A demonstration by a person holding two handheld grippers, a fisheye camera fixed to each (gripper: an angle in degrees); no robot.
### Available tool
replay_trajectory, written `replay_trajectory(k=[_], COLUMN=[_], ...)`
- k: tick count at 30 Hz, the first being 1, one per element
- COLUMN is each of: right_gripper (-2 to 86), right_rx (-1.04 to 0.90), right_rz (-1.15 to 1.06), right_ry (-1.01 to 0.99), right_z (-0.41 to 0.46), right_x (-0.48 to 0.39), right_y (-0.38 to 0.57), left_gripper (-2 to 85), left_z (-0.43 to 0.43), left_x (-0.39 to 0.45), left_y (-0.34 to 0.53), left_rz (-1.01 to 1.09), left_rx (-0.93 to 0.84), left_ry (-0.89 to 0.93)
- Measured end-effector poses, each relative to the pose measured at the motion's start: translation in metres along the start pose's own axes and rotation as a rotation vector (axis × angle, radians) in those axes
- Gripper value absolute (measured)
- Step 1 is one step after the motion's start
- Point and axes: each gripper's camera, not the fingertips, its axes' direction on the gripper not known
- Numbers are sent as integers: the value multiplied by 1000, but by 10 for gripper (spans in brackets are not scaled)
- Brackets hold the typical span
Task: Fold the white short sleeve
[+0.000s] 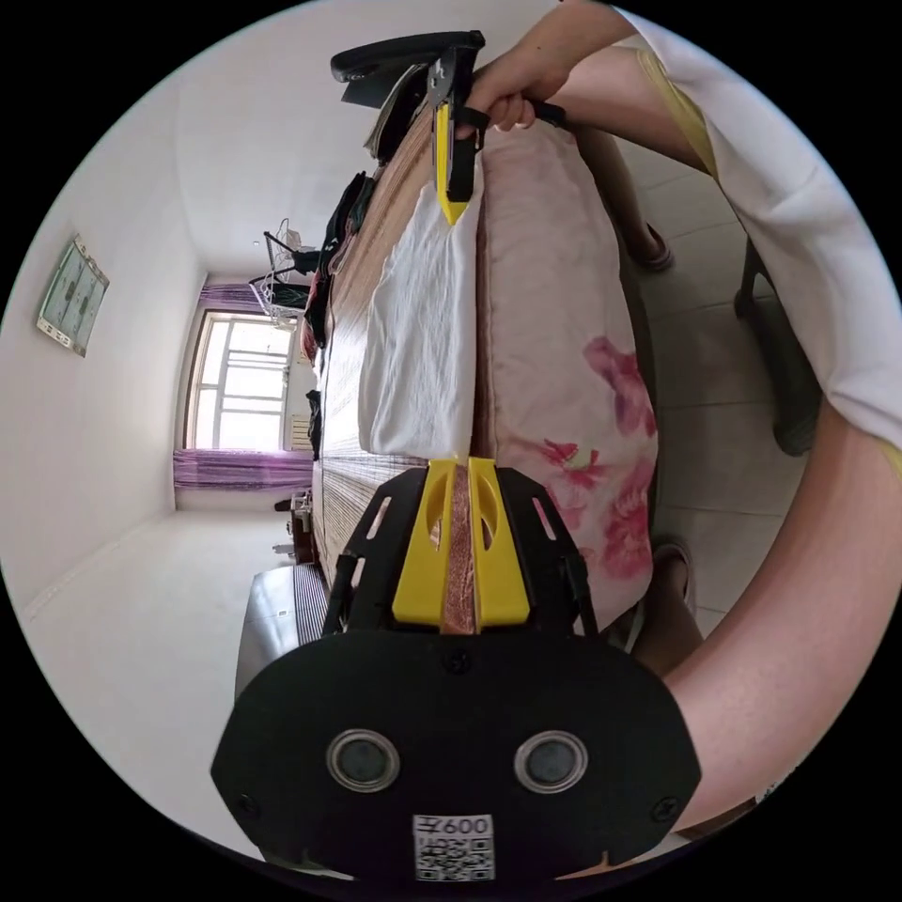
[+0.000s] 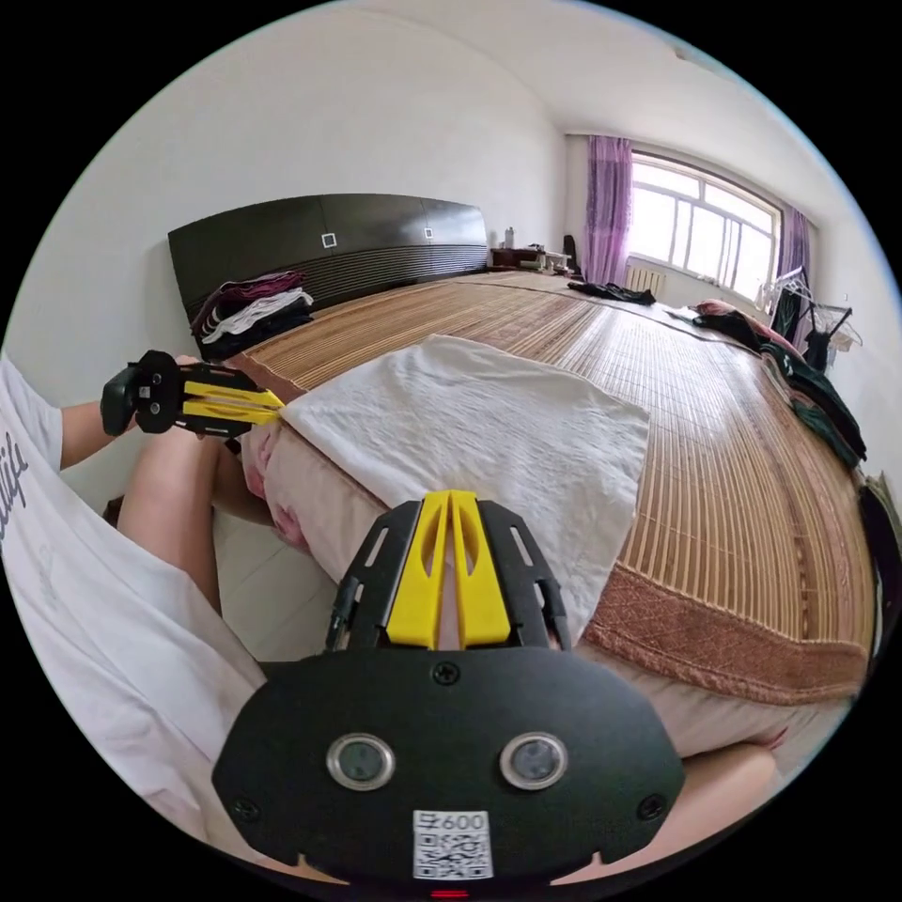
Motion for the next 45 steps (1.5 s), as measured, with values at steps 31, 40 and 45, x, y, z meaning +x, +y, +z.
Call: replay_trajectory(k=[31, 40, 45], right_gripper=[-8, -8, -8], right_rx=[62, -25, -182], right_rz=[-540, -625, -669], right_ry=[71, 409, 582], right_z=[151, 192, 203], right_x=[-107, -86, -39], right_y=[35, 69, 103], left_gripper=[66, 24, 22], left_z=[90, 117, 131], left_x=[38, 0, -6], left_y=[139, 195, 232], left_rz=[73, 9, -38], left_rx=[17, 77, 65], left_ry=[-190, -166, -180])
